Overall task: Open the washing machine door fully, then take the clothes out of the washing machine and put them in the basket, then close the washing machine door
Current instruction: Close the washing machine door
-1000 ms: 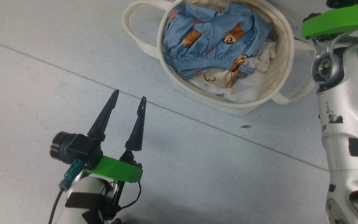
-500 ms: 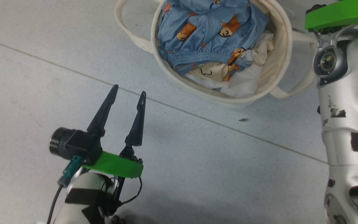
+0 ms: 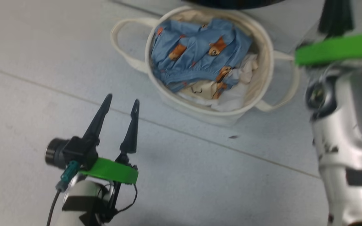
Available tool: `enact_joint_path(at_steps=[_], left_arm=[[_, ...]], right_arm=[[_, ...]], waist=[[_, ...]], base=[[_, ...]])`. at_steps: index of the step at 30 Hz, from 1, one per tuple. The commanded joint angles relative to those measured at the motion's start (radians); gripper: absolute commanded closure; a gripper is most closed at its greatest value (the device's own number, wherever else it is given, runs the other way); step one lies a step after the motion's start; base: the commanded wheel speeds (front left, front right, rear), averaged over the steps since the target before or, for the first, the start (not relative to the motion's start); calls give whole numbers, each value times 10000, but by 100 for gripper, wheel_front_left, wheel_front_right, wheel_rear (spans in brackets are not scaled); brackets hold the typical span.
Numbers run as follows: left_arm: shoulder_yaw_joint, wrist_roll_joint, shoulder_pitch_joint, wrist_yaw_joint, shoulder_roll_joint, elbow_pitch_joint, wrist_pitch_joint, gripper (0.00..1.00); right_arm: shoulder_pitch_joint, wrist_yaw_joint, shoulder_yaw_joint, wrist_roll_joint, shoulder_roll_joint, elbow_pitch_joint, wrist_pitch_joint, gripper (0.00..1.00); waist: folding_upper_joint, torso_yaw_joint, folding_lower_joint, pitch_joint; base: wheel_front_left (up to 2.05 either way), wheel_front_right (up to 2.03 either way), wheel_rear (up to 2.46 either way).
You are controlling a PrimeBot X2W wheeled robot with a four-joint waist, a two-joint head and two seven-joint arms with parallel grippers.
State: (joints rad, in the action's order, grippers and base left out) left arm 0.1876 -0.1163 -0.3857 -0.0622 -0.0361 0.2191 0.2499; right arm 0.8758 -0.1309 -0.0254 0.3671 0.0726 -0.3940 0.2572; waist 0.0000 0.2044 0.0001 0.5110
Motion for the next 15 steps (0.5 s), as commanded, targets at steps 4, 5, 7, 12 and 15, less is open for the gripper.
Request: enact_joint_path(at_steps=[4, 5, 7, 12, 15], left_arm=[[-669, 71, 639, -128, -187, -54, 118, 0], [-735, 94, 740, -146, -212, -73, 118, 0], [-872, 152, 933, -167, -271, -149, 118, 0], [-1159, 280, 1460, -232, -434, -370, 118, 0], [-1360, 218, 1767, -296, -474, -577, 118, 0]], right_arm=[[-1785, 2, -908, 220, -224, 1127, 46, 100], [-2118, 2, -1032, 141, -224, 1360, 46, 100], [-2791, 2, -1275, -85, -224, 1823, 46, 100], [-4346, 2, -1330, -539, -224, 2939, 46, 100], [-5184, 2, -1164, -655, -224, 3395, 46, 20]], waist=[[0, -1056, -1, -1477], [0, -1215, -1, -1656], [0, -1539, -1, -1978], [0, -2291, -1, -2643], [0, -2668, -1, -2975]], base=[[0, 0, 0], [0, 0, 0], [0, 0, 0], [0, 0, 0], [0, 0, 0]])
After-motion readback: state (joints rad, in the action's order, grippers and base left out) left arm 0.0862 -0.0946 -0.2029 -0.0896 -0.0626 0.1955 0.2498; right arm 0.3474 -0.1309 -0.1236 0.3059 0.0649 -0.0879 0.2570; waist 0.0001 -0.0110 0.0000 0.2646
